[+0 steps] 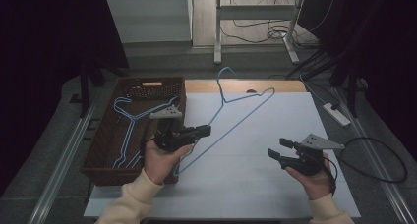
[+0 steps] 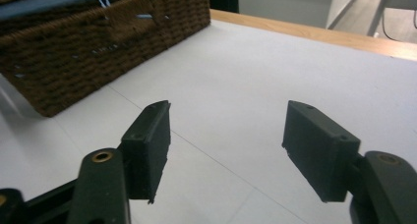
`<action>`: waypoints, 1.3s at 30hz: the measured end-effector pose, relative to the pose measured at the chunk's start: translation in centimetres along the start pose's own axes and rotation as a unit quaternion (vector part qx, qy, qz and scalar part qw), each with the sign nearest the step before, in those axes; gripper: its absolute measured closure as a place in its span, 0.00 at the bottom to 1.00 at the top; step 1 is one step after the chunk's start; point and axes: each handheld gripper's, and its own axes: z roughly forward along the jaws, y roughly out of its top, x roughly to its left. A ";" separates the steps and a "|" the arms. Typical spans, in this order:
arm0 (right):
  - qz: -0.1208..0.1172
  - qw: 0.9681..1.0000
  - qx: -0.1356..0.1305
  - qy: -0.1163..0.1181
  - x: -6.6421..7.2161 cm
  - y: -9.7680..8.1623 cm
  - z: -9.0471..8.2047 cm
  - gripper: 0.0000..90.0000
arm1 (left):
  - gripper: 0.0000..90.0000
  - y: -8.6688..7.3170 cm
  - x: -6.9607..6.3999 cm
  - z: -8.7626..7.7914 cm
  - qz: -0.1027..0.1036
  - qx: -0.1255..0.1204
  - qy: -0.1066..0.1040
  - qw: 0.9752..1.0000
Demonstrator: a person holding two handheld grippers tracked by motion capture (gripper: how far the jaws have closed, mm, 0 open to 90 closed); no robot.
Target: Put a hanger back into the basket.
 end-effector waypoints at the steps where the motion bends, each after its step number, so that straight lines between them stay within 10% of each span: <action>1: 0.001 1.000 0.004 -0.005 -0.1 -0.2 0.1 0.37 | 0.96 0.2 0.4 -0.6 0.000 -0.004 0.005 1.000; 13: -0.001 0.999 0.040 -0.029 -0.7 -1.6 0.9 0.32 | 0.96 0.6 4.5 -6.1 -0.015 -0.046 0.042 0.998; 27: -0.003 0.997 0.060 -0.046 -0.9 -2.2 1.4 0.32 | 0.96 -1.9 9.9 -13.6 -0.049 -0.084 0.109 0.989; 39: -0.005 0.997 0.066 -0.050 -0.9 -2.3 1.5 0.32 | 0.96 -4.5 13.1 -15.4 -0.056 -0.053 0.134 0.988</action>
